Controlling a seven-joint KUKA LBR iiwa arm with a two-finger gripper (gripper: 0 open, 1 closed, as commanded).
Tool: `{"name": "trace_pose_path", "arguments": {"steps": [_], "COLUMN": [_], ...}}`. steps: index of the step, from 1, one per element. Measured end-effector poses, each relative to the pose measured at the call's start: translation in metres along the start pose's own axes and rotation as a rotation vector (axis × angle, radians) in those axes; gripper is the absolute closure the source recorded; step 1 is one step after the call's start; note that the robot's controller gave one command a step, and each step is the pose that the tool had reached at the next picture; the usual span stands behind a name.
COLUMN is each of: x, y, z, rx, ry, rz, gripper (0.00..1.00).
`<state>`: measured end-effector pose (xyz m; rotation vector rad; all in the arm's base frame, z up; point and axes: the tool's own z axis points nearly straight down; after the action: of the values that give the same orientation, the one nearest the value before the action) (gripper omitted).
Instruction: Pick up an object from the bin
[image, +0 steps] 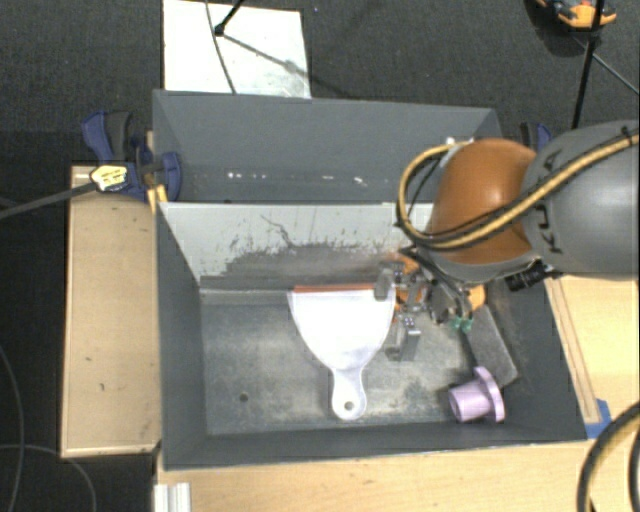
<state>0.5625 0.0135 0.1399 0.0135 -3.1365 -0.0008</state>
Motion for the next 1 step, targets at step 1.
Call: {"name": "trace_pose_path", "arguments": {"steps": [1], "x": [-0.0019], "y": [-0.0001], "z": [-0.0045], "rx": [0.0], "ry": [-0.008], "rz": [0.0], "gripper": [0.0]}}
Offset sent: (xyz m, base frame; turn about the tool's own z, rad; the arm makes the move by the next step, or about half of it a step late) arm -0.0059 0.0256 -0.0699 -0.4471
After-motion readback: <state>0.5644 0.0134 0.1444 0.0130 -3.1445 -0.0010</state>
